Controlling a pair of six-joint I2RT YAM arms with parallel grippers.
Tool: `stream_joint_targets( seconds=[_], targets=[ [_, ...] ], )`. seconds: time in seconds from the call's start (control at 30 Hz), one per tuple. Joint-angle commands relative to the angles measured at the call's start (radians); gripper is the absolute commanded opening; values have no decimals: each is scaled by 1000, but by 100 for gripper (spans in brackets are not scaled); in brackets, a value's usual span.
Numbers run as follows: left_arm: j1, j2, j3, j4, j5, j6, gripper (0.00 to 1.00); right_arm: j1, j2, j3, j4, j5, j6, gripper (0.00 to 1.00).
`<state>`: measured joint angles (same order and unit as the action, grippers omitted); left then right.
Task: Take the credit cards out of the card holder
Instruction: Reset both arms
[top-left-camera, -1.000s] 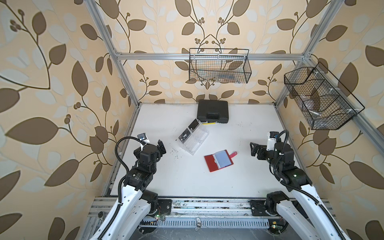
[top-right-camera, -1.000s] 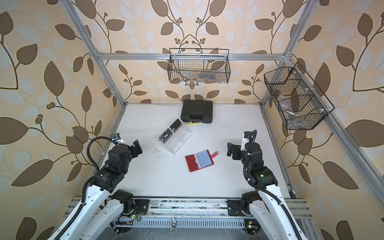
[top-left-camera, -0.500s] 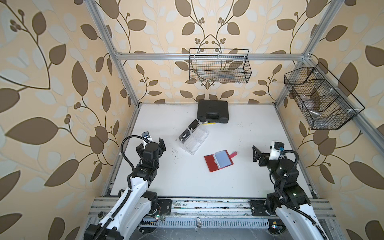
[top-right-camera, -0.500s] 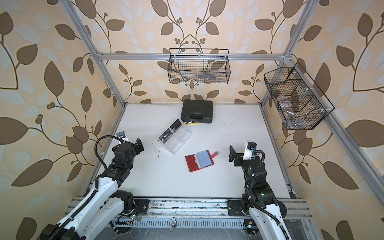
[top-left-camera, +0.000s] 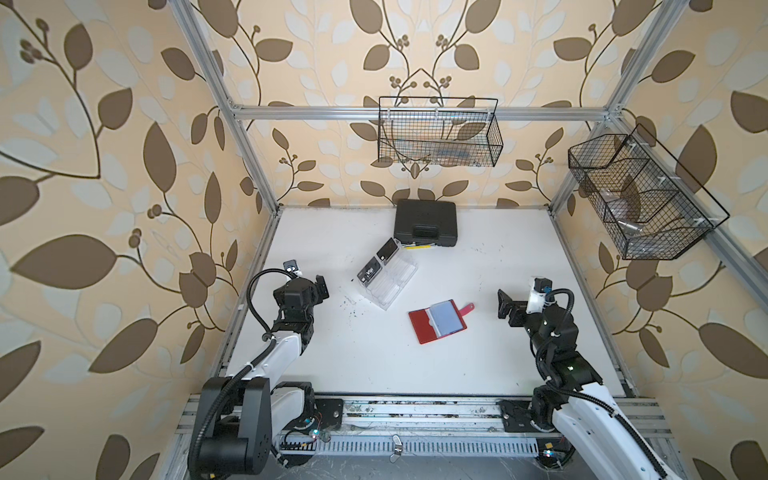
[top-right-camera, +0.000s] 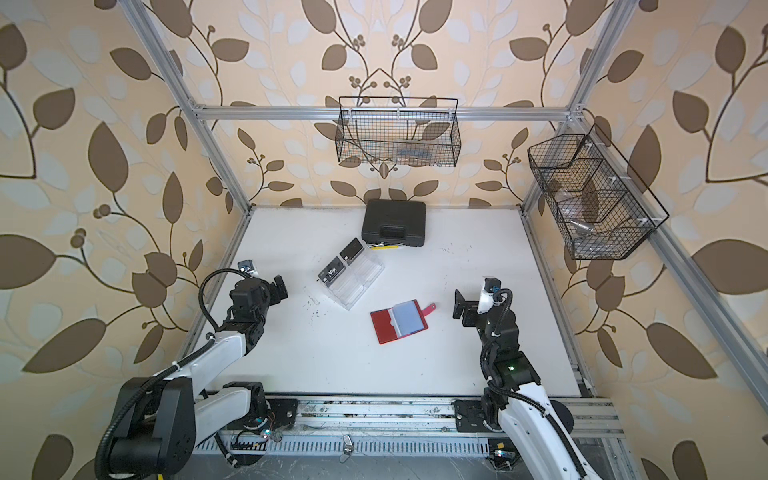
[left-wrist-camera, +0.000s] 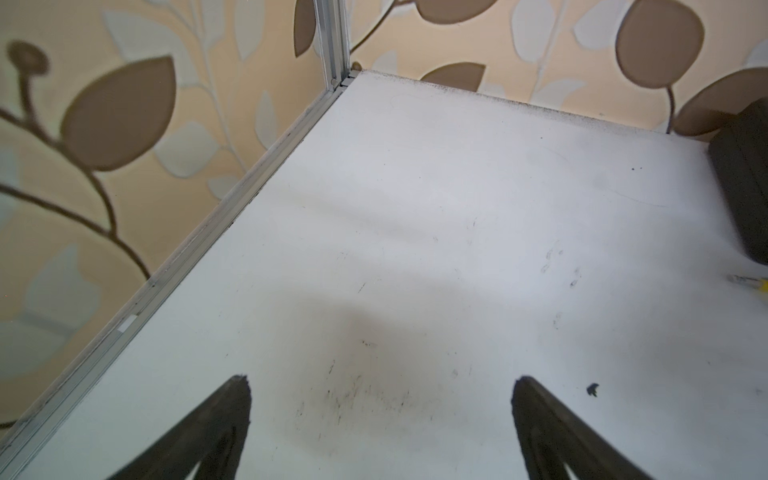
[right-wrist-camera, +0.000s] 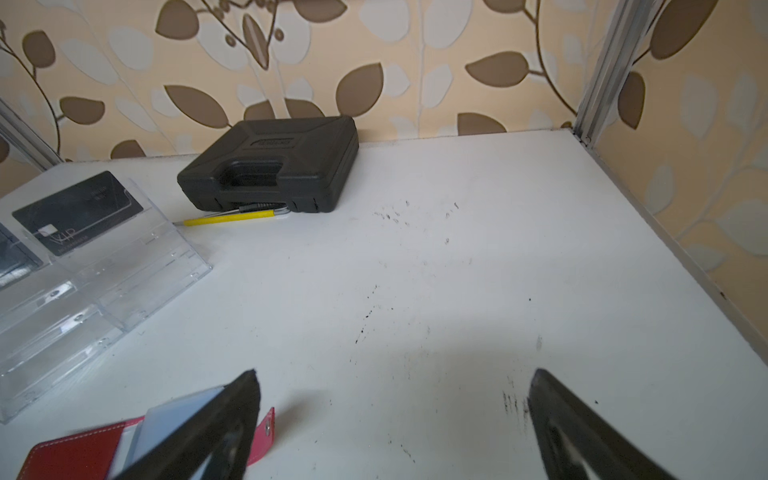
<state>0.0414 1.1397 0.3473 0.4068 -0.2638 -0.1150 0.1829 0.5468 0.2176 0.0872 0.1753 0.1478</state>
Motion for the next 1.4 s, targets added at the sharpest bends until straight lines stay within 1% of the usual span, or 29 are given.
stream_joint_targets(
  seconds=[0.0,0.1,0.2,0.33,0.47,0.57,0.67,0.7,0.8,0.9,1.03,1.07,1.17,1.23,1.37],
  targets=[
    [23,55,-6,143,94,21,99,-5,39,-33,130,38,-55,100],
    [34,123,-5,199,144,25,99,-13,86,-77,213,69,-54,100],
    [40,160,18,213,196,45,99,-27,131,-133,349,52,-52,100],
    [57,192,57,171,264,51,99,-47,227,-130,441,56,-69,100],
    [63,202,62,177,313,57,99,-83,318,-120,543,-1,-100,100],
    [63,216,22,272,347,37,99,-122,400,-98,591,-32,-106,100],
    [63,262,-1,368,319,20,99,-164,457,-84,641,-89,-115,100],
    [63,286,1,384,332,23,99,-171,477,-79,658,-109,-123,100],
    [62,354,27,393,366,34,99,-192,521,-60,679,-150,-149,100],
    [62,369,42,368,394,48,99,-217,554,-54,718,-175,-153,100],
    [63,388,49,375,409,57,99,-259,600,-12,692,-237,-128,100],
    [63,386,50,366,409,57,99,-260,607,-7,689,-252,-131,100],
    [60,391,55,361,422,68,99,-252,625,-34,774,-322,-122,100],
    [59,393,56,364,428,69,99,-217,647,-51,813,-279,-149,100],
    [60,393,58,359,426,69,99,-192,744,-46,893,-254,-170,100]
  ],
)
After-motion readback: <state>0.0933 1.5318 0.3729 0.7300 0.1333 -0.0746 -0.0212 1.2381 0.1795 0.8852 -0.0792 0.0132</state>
